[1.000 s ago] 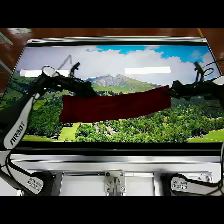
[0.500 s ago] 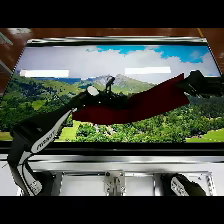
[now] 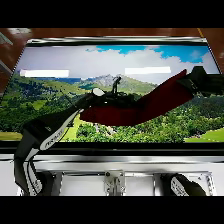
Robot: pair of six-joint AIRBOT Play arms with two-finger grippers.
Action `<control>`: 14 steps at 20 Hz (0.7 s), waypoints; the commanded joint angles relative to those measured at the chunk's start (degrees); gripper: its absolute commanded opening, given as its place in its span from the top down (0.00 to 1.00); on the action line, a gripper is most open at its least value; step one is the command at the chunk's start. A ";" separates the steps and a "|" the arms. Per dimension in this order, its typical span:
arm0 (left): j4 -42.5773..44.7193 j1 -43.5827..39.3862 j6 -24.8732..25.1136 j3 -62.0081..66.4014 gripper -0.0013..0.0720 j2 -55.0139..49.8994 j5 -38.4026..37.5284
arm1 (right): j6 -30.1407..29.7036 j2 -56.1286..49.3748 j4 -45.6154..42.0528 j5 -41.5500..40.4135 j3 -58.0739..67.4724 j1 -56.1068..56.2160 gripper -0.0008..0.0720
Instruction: Fold the shirts.
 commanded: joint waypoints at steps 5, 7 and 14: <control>46.90 18.40 -17.49 -2.01 0.93 24.04 -13.09 | -1.99 -14.01 4.55 -18.08 0.07 21.70 0.89; 49.75 24.55 -18.64 -2.01 0.93 31.98 -15.06 | -4.20 -19.91 10.05 -25.59 0.07 29.86 0.89; 49.79 35.58 -19.52 -2.01 0.93 48.76 -19.74 | -16.48 -36.89 37.13 -42.01 0.66 47.08 0.89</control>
